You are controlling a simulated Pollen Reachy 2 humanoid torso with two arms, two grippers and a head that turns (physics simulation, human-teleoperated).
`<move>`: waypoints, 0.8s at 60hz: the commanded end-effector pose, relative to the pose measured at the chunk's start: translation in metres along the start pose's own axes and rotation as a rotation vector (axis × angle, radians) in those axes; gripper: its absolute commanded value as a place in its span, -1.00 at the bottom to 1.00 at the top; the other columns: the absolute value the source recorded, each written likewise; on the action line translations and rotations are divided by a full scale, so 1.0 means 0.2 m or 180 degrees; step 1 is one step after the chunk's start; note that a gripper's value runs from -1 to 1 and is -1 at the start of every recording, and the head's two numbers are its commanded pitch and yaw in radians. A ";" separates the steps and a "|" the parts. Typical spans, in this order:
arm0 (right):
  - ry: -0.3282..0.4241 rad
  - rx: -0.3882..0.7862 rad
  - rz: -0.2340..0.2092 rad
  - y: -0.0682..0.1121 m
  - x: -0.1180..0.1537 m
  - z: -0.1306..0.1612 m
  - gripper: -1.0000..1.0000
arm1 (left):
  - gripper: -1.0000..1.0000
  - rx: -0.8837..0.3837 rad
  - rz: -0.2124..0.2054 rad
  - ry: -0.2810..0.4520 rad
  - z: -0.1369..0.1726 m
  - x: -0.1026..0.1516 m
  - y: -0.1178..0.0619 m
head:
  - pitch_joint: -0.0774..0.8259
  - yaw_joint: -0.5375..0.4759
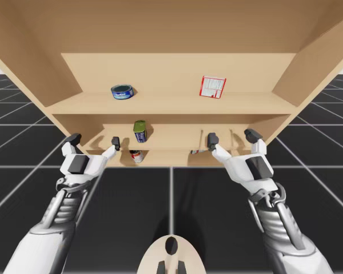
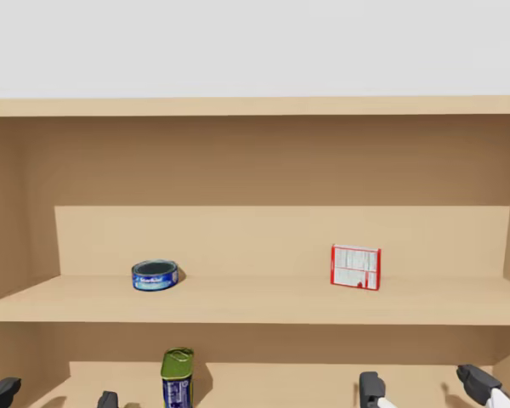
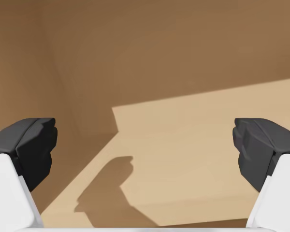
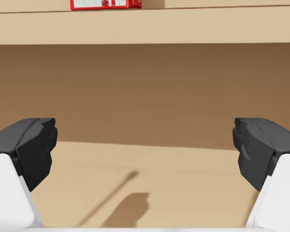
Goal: Retrieve the tuna can from the shelves.
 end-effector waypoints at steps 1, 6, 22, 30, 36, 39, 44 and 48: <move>0.0065 -0.0016 -0.0128 0.03 -0.01 0.01 -1.00 | -1.00 -0.0006 -0.0004 0.0007 0.00 0.00 0.00 | -0.83 0.11; 0.0048 0.0028 -0.0099 0.03 -0.01 0.01 -1.00 | -1.00 -0.0006 -0.0005 0.0008 0.00 0.00 0.00 | -0.80 0.11; 0.0048 -0.0057 -0.0117 0.02 -0.01 0.00 -1.00 | -1.00 -0.0010 -0.0001 0.0011 0.00 0.00 0.00 | -0.58 0.38; 0.0037 -0.0076 -0.0117 0.02 -0.01 0.00 -1.00 | -1.00 -0.0019 0.0013 0.0016 0.00 0.00 0.00 | -0.53 0.52; 0.0042 -0.0074 -0.0115 0.02 -0.01 0.00 -1.00 | -1.00 -0.0045 0.0046 0.0021 0.00 0.00 0.00 | -0.52 0.58; 0.0042 -0.0071 -0.0109 0.02 -0.01 0.00 -1.00 | -1.00 -0.0087 0.0105 0.0029 0.01 0.01 0.00 | -0.52 0.58; 0.0046 -0.0073 -0.0108 0.02 -0.01 0.00 -1.00 | -1.00 -0.0190 0.0276 0.0044 0.03 0.05 0.00 | -0.50 0.56; 0.0047 -0.0078 -0.0105 0.02 -0.01 0.00 -1.00 | -1.00 -0.0315 0.0397 0.0163 0.07 0.12 0.00 | -0.48 0.55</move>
